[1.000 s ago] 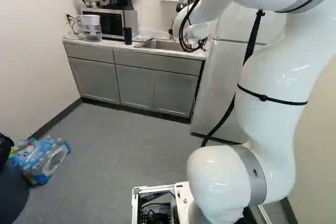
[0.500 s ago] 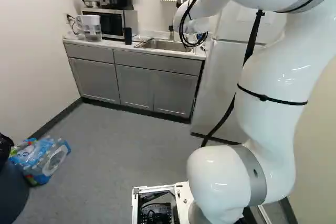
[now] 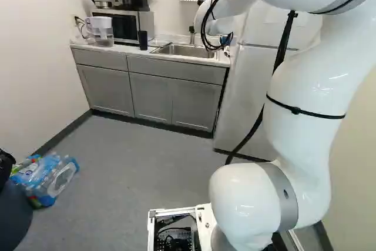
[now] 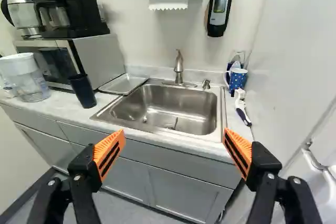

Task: Rinse the cup and place it in the tray

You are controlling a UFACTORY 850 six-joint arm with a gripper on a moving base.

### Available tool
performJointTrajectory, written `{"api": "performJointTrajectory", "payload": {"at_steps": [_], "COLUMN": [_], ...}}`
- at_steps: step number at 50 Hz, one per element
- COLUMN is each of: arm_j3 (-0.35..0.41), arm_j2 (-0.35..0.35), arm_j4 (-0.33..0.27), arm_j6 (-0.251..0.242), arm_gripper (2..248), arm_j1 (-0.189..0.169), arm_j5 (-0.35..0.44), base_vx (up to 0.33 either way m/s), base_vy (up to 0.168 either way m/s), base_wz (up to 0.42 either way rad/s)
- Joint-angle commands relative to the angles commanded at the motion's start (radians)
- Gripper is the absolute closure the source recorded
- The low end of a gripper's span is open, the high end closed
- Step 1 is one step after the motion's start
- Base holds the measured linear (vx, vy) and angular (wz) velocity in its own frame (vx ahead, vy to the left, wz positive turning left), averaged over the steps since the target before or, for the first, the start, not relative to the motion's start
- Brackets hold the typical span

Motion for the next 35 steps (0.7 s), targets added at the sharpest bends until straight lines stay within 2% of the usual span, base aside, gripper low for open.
{"api": "performJointTrajectory", "payload": {"at_steps": [35], "arm_j3": [0.000], "arm_j2": [0.000], "arm_j4": [0.000], "arm_j6": [0.000], "arm_gripper": [3], "arm_j1": [0.000], "arm_j5": [0.000], "base_vx": [0.013], "base_vy": [0.002], "base_wz": [0.009]}}
